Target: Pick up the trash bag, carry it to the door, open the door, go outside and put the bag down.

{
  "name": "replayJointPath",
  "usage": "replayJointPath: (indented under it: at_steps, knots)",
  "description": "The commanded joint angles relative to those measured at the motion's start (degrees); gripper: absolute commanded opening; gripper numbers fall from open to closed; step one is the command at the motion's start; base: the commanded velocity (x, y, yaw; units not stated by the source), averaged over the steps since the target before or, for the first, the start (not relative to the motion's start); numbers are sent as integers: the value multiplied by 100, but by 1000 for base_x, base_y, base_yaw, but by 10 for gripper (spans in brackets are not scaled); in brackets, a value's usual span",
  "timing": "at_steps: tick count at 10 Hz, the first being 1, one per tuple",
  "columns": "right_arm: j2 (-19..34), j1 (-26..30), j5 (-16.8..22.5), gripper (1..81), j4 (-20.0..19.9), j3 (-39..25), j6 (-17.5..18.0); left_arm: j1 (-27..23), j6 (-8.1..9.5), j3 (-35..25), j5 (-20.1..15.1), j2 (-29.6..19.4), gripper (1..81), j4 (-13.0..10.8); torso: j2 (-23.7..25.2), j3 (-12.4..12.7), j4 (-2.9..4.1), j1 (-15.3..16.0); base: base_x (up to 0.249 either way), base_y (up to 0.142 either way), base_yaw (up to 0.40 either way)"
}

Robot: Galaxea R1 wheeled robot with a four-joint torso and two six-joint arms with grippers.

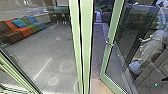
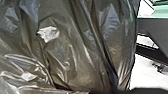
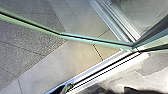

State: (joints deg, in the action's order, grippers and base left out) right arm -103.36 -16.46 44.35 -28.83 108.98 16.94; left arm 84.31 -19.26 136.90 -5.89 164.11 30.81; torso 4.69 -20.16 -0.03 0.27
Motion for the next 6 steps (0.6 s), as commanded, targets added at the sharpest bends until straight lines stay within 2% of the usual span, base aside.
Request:
replayJointPath:
  at_steps: [1,3,6]
  knots:
    - [305,-624,-216,811,-105,-792,11,-85,-34,-76,-545,26,10,-13,0,0,0,0,0,0,0]
    - [77,-1775,-1005,811,-62,-1319,-7,-111,-34,-84,-536,26,10,-4,0,0,0,0,0,0,0]
    - [-825,-3429,-2129,811,227,-1416,-16,-111,-34,-76,-519,52,10,-22,2,0,0,0,0,0,0]
